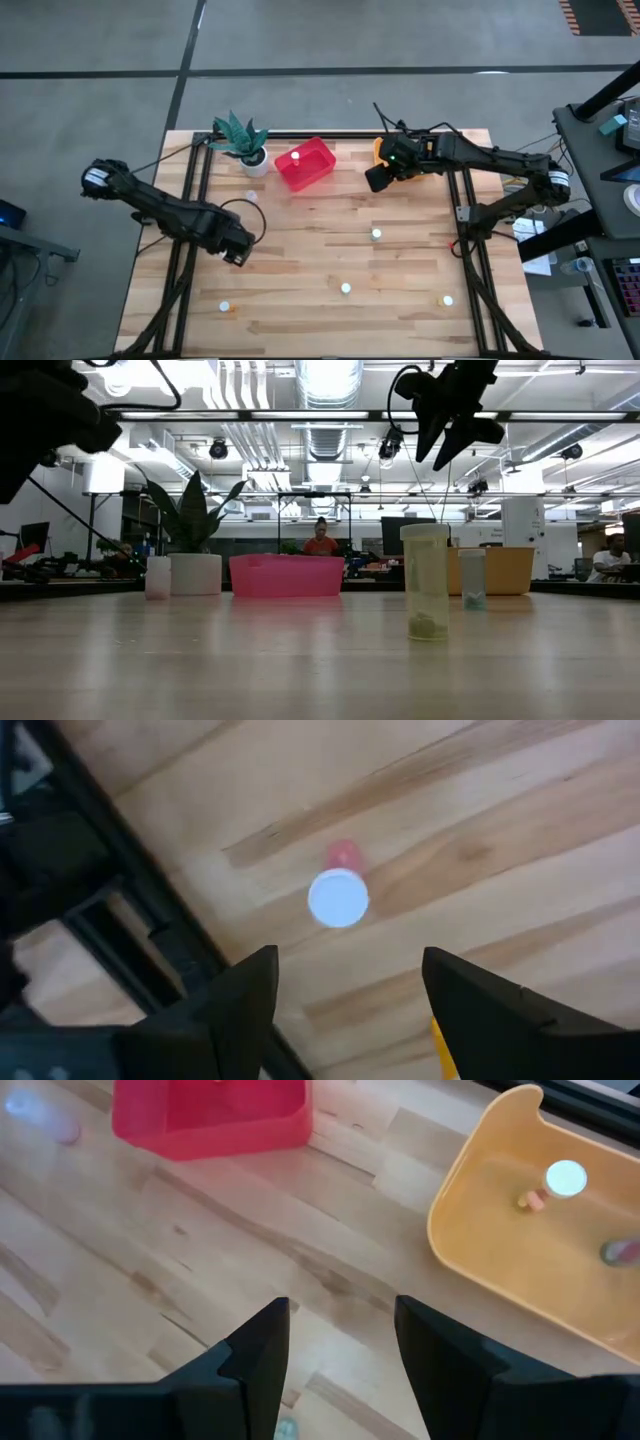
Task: Pick and place medicine bottles into bin by pill shape (circle, oval)
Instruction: Put the pink capsule bottle into the yellow bin
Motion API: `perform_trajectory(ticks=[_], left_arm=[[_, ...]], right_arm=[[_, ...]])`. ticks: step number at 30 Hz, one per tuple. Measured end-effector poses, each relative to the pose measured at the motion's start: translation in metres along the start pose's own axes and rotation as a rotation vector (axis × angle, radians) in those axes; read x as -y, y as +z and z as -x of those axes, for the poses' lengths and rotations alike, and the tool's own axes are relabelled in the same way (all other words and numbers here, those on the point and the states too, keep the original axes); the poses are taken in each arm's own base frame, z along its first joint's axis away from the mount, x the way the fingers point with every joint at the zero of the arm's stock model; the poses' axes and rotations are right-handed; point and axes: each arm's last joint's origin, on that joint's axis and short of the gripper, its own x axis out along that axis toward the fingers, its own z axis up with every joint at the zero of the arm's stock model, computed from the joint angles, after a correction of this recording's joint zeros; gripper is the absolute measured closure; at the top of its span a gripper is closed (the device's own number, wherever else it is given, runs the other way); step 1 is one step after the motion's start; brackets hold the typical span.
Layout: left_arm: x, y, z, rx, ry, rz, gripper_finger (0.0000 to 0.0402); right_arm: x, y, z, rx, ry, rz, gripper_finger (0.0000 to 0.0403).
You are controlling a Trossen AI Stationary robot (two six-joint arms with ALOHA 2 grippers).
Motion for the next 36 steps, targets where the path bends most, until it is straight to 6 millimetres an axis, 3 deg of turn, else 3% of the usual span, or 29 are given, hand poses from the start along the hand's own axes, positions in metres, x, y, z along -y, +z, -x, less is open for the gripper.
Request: perform_trajectory(ticks=[4,11,19,36], left_arm=[[0.005,0.002,-0.016,0.0,-0.049,-0.004,0.0169],[-0.001,0.004,-0.038,-0.007,0.037,0.026,0.0169],[0.004,0.006,-0.043,0.021,0.011,-0.005,0.0174],[0.002,0.006,-0.048,0.022,0.026,0.001,0.0298]], right_arm=[[0.0,0.0,0.0,0.001,-0.001,0.026,0.0229],[0.0,0.0,0.0,0.013,-0.014,0.037,0.0229],[0.001,0.001,0.0,0.026,-0.03,0.044,0.0229],[0.001,0.001,0.001,0.03,-0.031,0.046,0.0229]])
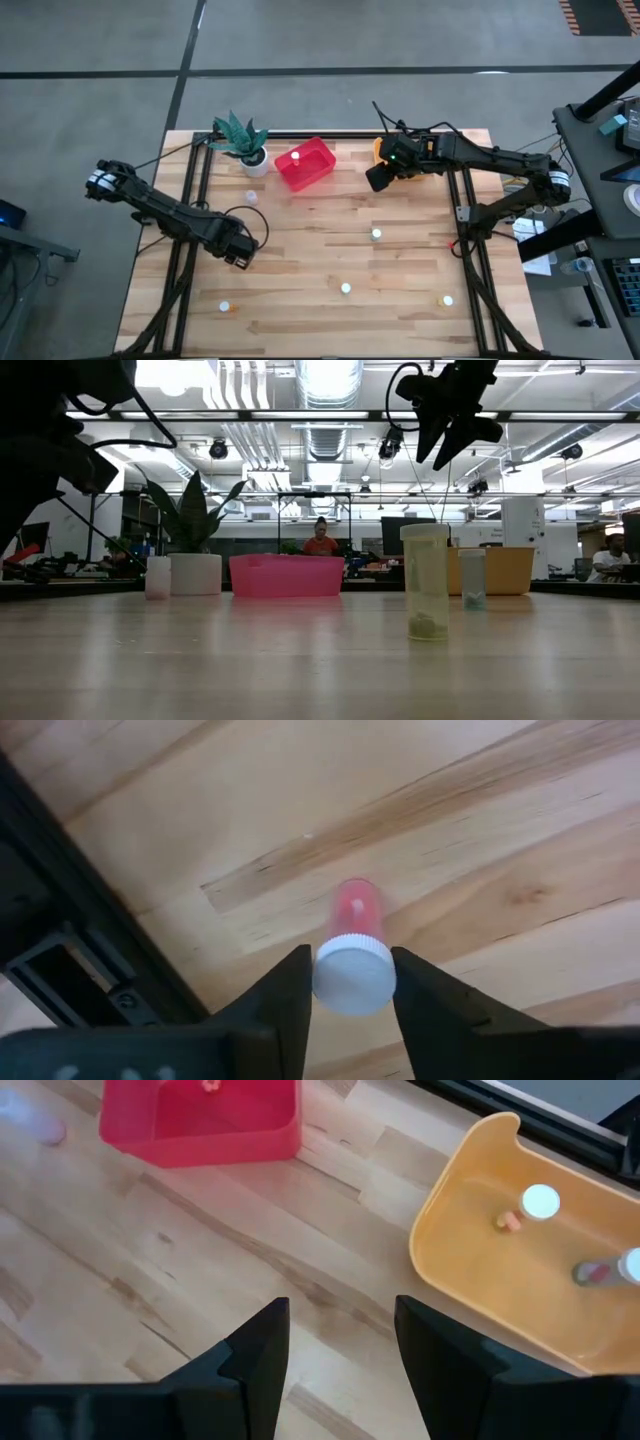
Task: Pick and place medicine bottles into bin by pill shape (circle, oval)
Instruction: Put the pink capsule bottle into the yellow bin
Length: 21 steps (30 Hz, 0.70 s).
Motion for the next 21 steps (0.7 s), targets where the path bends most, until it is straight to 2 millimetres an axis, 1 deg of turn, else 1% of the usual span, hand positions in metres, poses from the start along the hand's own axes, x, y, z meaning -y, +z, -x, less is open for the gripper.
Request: perform_trajectory(ticks=[2,5,9,12,15,18,21], left_arm=[[0.0,0.0,0.001,0.0,-0.005,0.0,0.031],[0.001,0.0,0.005,0.002,-0.024,-0.004,0.0311],[0.01,-0.001,0.023,0.016,-0.098,-0.059,0.031],[0.019,0.002,0.042,0.055,-0.167,-0.109,0.031],[0.026,0.011,0.066,0.111,-0.245,-0.157,0.0309],[0.03,0.027,0.092,0.187,-0.323,-0.223,0.0309],[0.033,0.049,0.118,0.286,-0.39,-0.27,0.0309]], right_arm=[[0.0,0.0,0.0,0.0,0.0,0.006,0.0229],[0.0,0.0,0.0,-0.003,0.004,0.016,0.0229],[-0.002,-0.001,0.0,-0.043,0.063,0.051,0.0229],[-0.005,-0.003,0.001,-0.066,0.109,0.099,0.0229],[-0.008,-0.003,0.001,-0.086,0.169,0.138,0.0229],[-0.011,-0.002,0.002,-0.095,0.233,0.177,0.0229],[-0.013,-0.001,0.002,-0.088,0.287,0.218,0.0229]])
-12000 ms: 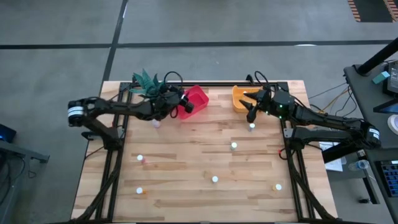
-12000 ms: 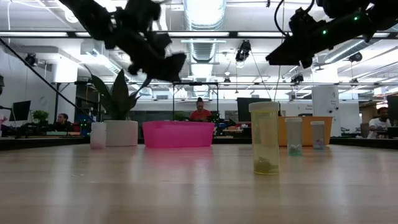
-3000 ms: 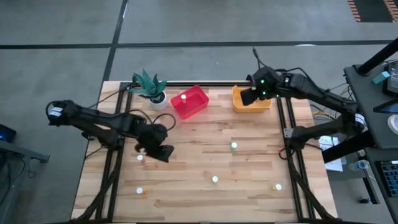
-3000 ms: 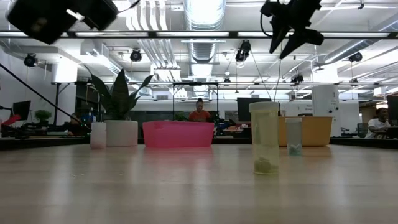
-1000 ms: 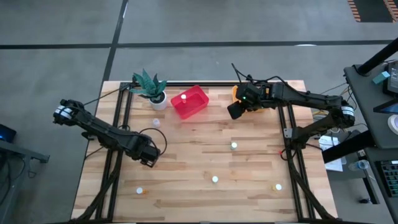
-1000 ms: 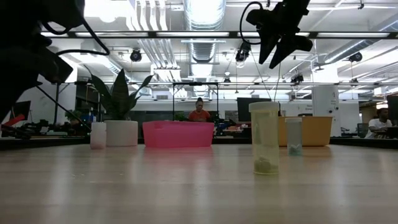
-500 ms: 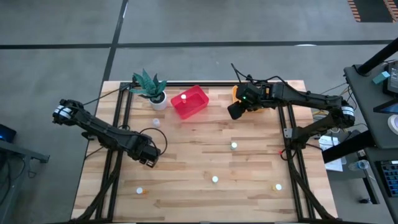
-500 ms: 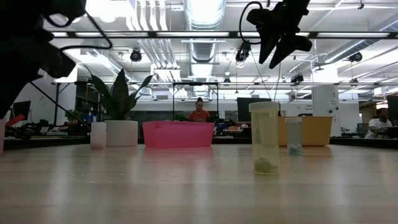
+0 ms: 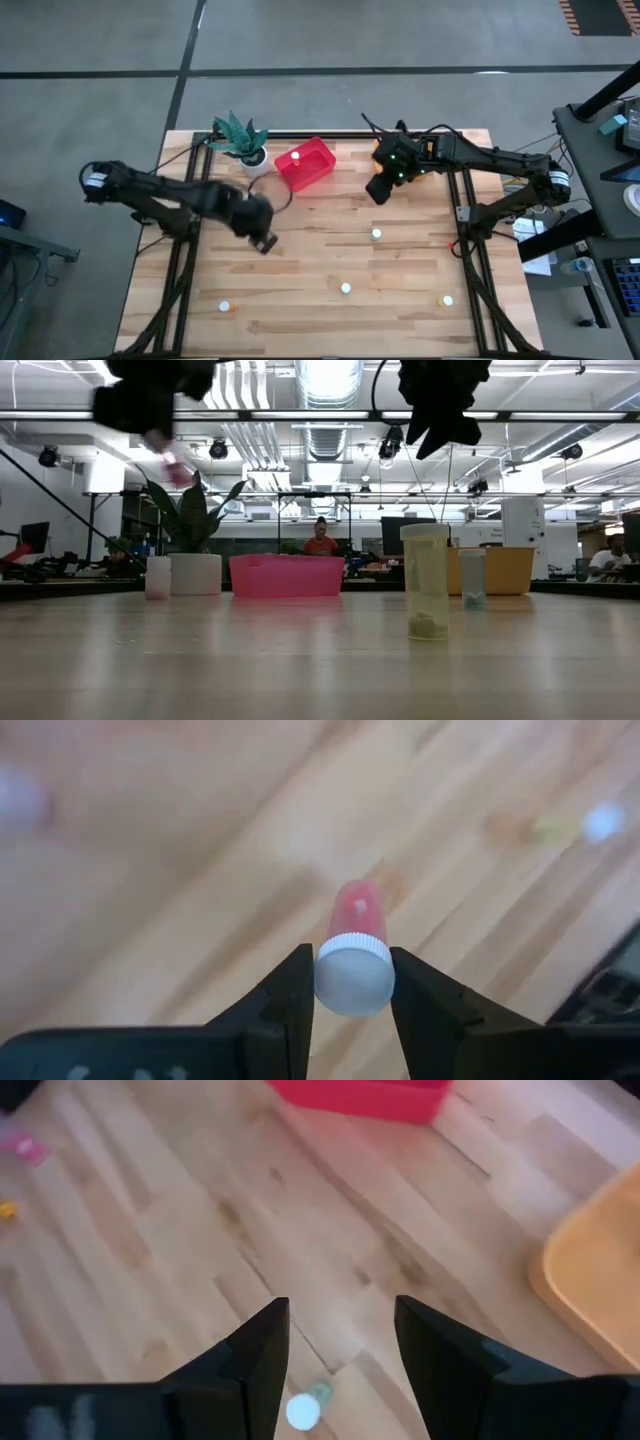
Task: Pick and place medicine bottles into bin by pill shape (circle, oval)
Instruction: Put the pink capsule bottle into the yellow bin
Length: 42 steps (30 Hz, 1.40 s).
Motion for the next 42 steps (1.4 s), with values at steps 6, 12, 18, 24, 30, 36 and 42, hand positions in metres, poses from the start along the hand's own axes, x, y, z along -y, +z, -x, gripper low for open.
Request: perform_trajectory(ticks=[6,12,18,24,30,36,42], left_arm=[[0.003,0.059,0.02,0.163,-0.052,-0.117,0.0309],[0.019,0.106,0.019,0.272,-0.135,-0.351,0.0309],[0.03,0.133,0.003,0.301,-0.189,-0.521,0.0309],[0.037,0.147,0.002,0.41,-0.207,-0.659,0.0308],[0.034,0.156,0.005,0.486,-0.182,-0.713,0.0308],[0.032,0.158,0.004,0.488,-0.177,-0.711,0.0308],[0.032,0.158,0.005,0.498,-0.18,-0.711,0.0308]], right_arm=[[-0.004,0.004,0.0,0.033,0.063,0.131,0.0229],[-0.011,0.014,0.002,0.123,0.185,0.168,0.0229],[-0.021,0.022,0.006,0.187,0.373,0.31,0.0229],[-0.023,0.021,0.002,0.187,0.375,0.402,0.0229],[-0.021,0.024,-0.011,0.183,0.324,0.444,0.0229],[-0.02,0.026,-0.029,0.142,0.307,0.444,0.0229],[-0.019,0.027,-0.033,0.154,0.242,0.45,0.0229]])
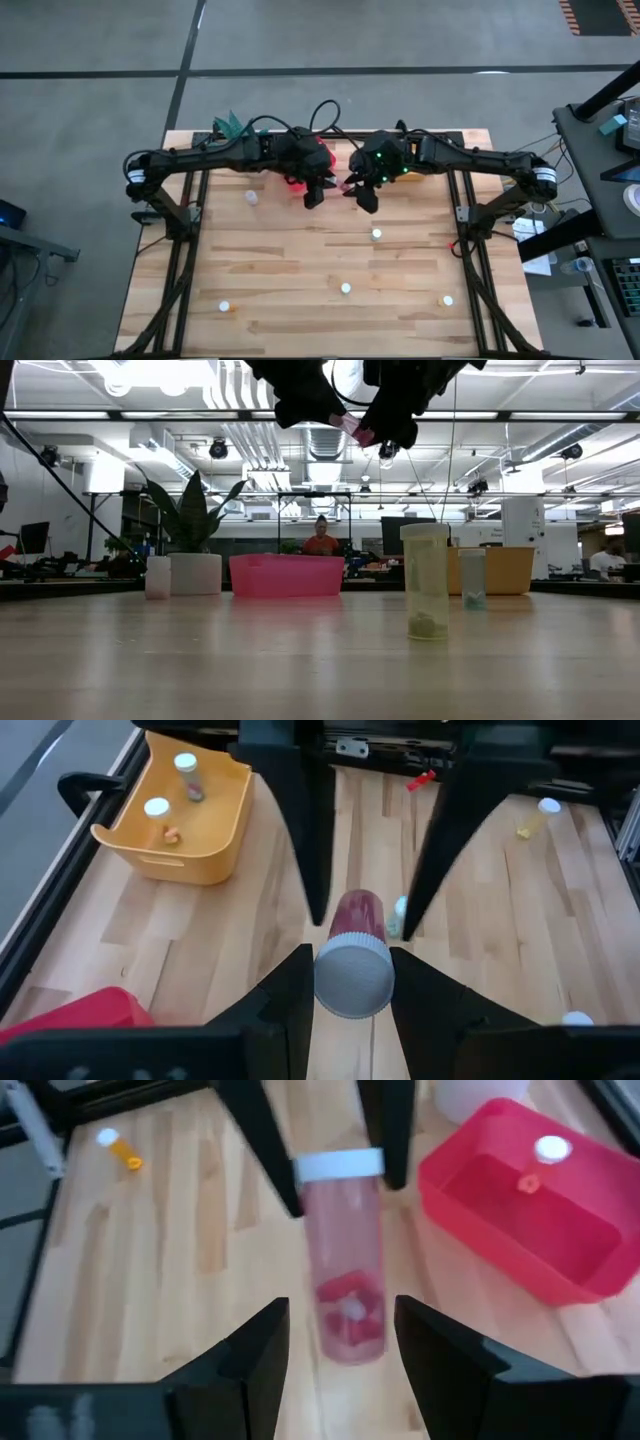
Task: Pick and place medicine bottles into bin by pill shape (circle, oval)
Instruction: Put the pink capsule bottle into the yellow bin
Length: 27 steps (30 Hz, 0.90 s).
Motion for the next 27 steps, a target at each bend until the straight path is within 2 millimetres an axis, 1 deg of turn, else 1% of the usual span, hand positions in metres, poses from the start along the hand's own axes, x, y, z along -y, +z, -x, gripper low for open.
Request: perform_trajectory(ticks=[4,7,9,13,15,18,22,24,27], left_arm=[[0.0,0.0,0.0,0.002,0.001,0.001,0.0308],[0.0,0.0,0.0,0.003,0.001,0.001,0.0308],[0.0,0.001,0.0,0.016,0.003,0.0,0.0308],[0.0,0.001,0.0,0.02,0.004,0.006,0.0308],[-0.001,0.002,0.0,0.02,0.004,0.02,0.0302],[-0.001,0.002,0.0,0.023,0.007,0.028,0.0276],[-0.003,0.001,0.001,0.018,0.014,0.03,0.0225],[-0.005,0.003,0.005,0.027,0.025,0.012,0.0201],[-0.007,0.005,0.019,0.057,0.046,-0.021,0.0175]], right_arm=[[0.001,0.0,-0.002,-0.002,-0.013,0.02,0.023],[0.001,0.0,-0.002,-0.002,-0.027,0.026,0.0238],[0.001,0.0,-0.002,-0.002,-0.026,0.03,0.0254],[0.001,0.0,-0.002,-0.002,-0.023,0.036,0.0299],[0.001,0.0,-0.002,0.0,-0.022,0.043,0.0317],[0.001,0.0,-0.001,0.003,-0.024,0.042,0.032],[0.001,0.0,0.0,0.004,-0.029,0.032,0.0312],[0.001,0.001,0.002,0.008,-0.03,0.033,0.0305],[0.001,0.002,0.01,0.029,-0.034,0.04,0.0303]])
